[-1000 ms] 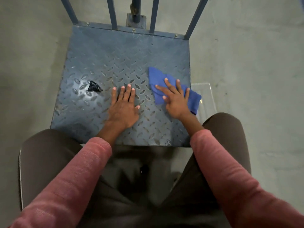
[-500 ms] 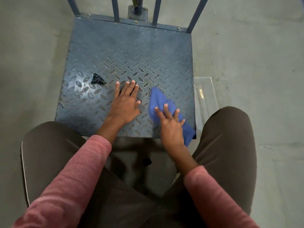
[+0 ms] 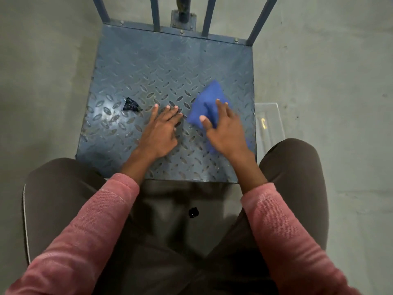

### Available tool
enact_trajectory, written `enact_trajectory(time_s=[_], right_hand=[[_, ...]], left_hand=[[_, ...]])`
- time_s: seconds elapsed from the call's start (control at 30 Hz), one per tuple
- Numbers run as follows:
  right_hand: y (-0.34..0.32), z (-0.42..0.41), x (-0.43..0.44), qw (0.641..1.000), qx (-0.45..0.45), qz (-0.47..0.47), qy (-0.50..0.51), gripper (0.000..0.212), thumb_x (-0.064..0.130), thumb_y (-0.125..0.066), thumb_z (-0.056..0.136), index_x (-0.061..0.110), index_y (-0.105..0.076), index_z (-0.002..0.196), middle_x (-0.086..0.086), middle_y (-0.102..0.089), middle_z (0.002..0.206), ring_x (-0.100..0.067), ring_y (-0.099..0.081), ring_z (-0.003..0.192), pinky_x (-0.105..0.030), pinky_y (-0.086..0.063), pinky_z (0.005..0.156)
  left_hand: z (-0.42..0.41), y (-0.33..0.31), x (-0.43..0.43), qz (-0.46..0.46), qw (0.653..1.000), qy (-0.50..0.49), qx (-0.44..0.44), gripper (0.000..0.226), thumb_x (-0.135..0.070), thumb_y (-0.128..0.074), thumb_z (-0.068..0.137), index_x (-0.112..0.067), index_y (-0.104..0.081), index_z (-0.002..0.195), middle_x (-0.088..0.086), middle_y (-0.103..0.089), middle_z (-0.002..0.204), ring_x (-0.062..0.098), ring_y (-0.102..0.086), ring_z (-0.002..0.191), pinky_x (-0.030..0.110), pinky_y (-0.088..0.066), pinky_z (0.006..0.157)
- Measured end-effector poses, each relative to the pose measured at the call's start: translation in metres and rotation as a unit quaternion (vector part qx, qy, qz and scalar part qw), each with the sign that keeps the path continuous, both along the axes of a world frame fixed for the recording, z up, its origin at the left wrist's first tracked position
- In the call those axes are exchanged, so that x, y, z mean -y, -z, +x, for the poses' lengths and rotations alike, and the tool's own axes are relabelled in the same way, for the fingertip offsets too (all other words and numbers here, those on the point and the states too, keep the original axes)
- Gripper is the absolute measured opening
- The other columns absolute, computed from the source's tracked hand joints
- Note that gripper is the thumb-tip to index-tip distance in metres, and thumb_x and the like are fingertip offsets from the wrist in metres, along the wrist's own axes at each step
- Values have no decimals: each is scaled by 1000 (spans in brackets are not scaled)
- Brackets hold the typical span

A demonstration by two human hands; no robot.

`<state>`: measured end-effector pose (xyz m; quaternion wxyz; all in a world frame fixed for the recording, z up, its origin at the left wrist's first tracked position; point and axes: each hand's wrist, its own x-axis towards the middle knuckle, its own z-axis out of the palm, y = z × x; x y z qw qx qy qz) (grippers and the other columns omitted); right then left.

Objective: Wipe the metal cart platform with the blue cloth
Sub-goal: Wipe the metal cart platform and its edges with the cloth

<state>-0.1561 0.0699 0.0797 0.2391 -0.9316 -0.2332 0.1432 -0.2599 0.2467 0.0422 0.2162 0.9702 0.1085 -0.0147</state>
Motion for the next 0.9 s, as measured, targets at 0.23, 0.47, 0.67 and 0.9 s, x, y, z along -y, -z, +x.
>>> enact_trajectory(time_s=[0.23, 0.47, 0.67, 0.9], right_hand=[[60, 17, -21, 990, 86, -112, 6, 69, 65, -30, 100, 33, -18, 159, -6, -1, 169, -32, 3, 155, -58, 0, 121], [72, 121, -58, 981, 123, -109, 98, 65, 54, -30, 103, 22, -24, 159, -14, -10, 167, -37, -4, 154, -53, -4, 124], [63, 180, -111, 987, 40, 94, -124, 58, 11, -48, 86, 15, -53, 143, -15, -45, 153, -34, -36, 146, -48, -27, 121], [68, 178, -119, 995, 102, -23, -2, 57, 12, -53, 90, 25, -51, 146, -6, -34, 161, -36, -22, 151, -44, -15, 125]], left_hand=[[13, 6, 5, 5, 1000, -20, 5, 67, -6, -60, 90, 1, -43, 154, 20, -35, 164, 36, -28, 155, 39, -2, 130], [81, -7, -49, -66, 986, -112, -106, 100, -46, -73, 93, -8, -15, 165, 7, -5, 175, 23, -4, 161, 38, -8, 131], [94, -2, -57, -78, 971, -184, -131, 126, -50, -90, 73, -15, -13, 167, -3, -3, 175, 18, -2, 161, 37, -11, 131], [106, -6, -50, -85, 957, -225, -160, 127, -41, -92, 73, -17, -11, 167, -5, -1, 174, 17, 1, 161, 32, -2, 128]])
